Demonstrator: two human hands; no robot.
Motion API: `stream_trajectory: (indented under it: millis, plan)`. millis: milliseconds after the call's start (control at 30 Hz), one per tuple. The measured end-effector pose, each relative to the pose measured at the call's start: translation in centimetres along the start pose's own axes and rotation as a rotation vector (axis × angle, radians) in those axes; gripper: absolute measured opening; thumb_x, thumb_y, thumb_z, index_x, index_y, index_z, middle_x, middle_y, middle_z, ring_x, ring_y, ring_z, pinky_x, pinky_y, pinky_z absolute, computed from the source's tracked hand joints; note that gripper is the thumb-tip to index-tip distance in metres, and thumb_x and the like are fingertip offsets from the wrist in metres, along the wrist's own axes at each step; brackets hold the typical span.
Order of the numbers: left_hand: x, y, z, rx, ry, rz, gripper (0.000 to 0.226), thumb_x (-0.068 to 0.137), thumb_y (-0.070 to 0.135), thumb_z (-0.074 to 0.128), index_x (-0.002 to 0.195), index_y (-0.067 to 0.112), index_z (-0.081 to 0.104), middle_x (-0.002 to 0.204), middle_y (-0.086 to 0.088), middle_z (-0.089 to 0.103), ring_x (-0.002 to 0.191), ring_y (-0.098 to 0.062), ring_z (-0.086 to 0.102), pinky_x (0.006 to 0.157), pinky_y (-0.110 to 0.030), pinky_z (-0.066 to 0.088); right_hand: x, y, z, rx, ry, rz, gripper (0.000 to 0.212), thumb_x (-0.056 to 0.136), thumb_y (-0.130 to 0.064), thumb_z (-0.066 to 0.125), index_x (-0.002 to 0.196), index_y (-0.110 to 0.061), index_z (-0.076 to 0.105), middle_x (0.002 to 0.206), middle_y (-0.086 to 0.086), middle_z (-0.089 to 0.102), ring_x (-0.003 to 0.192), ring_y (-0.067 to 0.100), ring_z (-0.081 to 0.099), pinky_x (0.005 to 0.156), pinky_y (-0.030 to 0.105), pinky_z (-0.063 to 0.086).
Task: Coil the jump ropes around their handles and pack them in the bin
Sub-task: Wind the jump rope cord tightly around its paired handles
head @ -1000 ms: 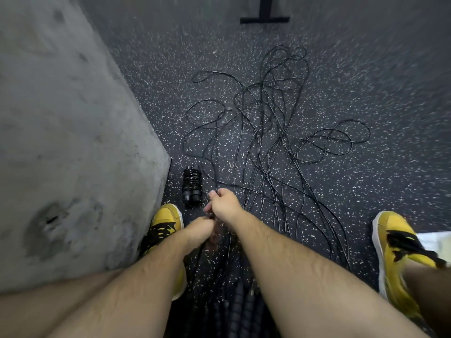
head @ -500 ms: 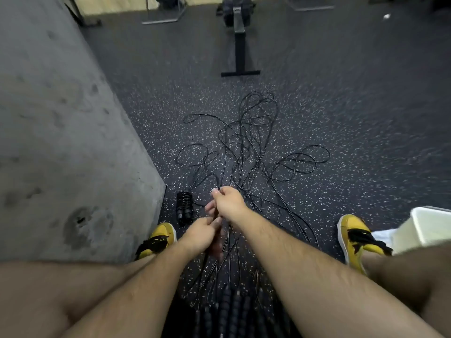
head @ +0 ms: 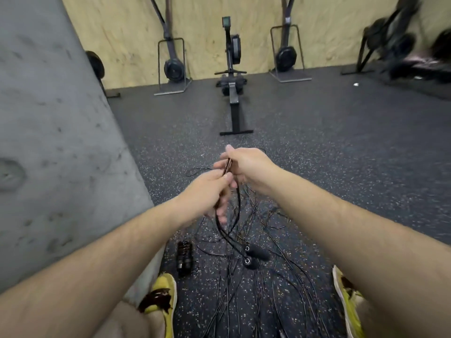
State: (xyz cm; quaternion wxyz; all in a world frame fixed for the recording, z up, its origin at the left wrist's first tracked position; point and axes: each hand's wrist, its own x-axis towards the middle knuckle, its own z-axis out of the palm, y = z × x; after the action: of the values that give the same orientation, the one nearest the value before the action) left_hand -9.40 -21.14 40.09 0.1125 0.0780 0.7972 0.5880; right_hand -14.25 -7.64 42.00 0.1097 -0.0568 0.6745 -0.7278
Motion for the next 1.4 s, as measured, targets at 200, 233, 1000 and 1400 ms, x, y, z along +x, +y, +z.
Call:
stream_trajectory:
  millis: [200,233,1000,1400]
  plan:
    - [3.8,3.4,2.6,-0.089,-0.041,0.095,0.023,0.110,0.026,0.035,0.098,0.012,0.049,0.061,0.001,0.037,0.047,-0.013,0.032,0.047,-0.029,0.043,-1.4,-0.8,-3.5,0.231,-0.010,0.036,0.021,0.100,-0.025,0.056,0.098,-0.006,0.066,0.057,0.004,0.055,0.049,0.018,0.053,0.050,0.025,0.051]
    - [4.3,3.3,2.8,-0.057,-0.066,0.096,0.022,0.110,0.025,0.035,0.099,0.012,0.050,0.059,0.003,0.035,0.046,-0.012,0.030,0.046,-0.027,0.040,-1.1,-0.8,-4.1,0.141,0.068,0.048,0.023,0.099,-0.027,0.058,0.092,-0.007,0.068,0.057,0.004,0.054,0.049,0.016,0.053,0.049,0.024,0.050]
    - [7.2,0.9,-1.8,0.153,0.138,0.079,0.044,0.102,0.048,0.050,0.065,0.024,0.041,0.057,0.004,0.033,0.047,-0.014,0.026,0.046,-0.024,0.021,0.5,1.4,-7.5,-0.916,-0.045,-0.203,0.020,0.102,-0.035,0.051,0.093,-0.028,0.067,0.076,0.000,0.058,0.068,0.015,0.053,0.071,0.038,0.051]
    - [5.4,1.7,1.6,0.004,-0.022,-0.030,0.037,0.107,0.041,0.036,0.086,0.016,0.053,0.056,0.007,0.027,0.045,-0.010,0.018,0.043,-0.019,0.015,-0.2,0.8,-8.1,-0.768,0.135,-0.170,0.021,0.099,-0.027,0.049,0.092,-0.013,0.064,0.075,-0.002,0.054,0.064,0.014,0.046,0.063,0.032,0.037]
